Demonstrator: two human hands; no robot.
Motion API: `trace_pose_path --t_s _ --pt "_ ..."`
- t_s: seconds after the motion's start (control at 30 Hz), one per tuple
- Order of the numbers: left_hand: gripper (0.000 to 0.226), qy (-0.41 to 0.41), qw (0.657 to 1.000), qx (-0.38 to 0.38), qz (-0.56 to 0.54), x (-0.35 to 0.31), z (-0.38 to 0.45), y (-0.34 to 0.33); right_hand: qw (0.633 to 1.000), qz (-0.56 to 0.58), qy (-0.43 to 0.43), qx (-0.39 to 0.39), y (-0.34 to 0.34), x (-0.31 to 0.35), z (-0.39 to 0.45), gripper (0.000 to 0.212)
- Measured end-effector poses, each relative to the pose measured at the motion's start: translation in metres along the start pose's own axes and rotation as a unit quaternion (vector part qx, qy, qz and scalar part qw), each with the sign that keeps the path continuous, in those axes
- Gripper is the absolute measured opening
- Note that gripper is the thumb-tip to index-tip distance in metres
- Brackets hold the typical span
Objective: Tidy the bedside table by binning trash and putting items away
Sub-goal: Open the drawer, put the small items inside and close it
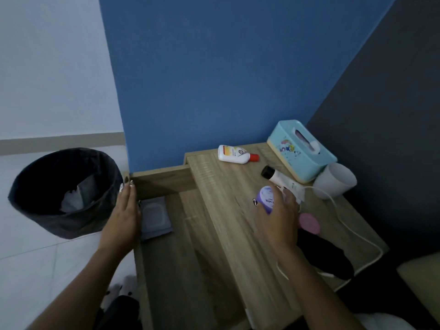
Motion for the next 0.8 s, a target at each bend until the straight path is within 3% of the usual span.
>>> trace_pose_path --t_s 0.3,0.53,0.8 --pt "0.057 0.006 1.000 0.002 -0.002 -0.004 -0.001 0.001 0.998 0.044 -0.038 -0.015 -0.009 0.003 0.005 0.064" --pt "0.056 0.012 1.000 -0.007 -0.013 -0.008 -0.002 0.004 0.989 0.120 0.076 -0.037 -0.016 0.069 0.000 0.060" --pt "0.057 0.018 1.000 -0.017 -0.005 -0.010 -0.002 0.005 0.966 0.180 0.183 0.040 -0.080 0.145 -0.030 0.061"
Point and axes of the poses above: each hand's wrist, its own z-axis towards the middle knuckle, its own y-axis out of the back of the hand, x = y × z, the point moved 1 cm from there along z, towards the middle knuckle, and after that the axes turned 3 degrees about -z, right-handed, at the moved point
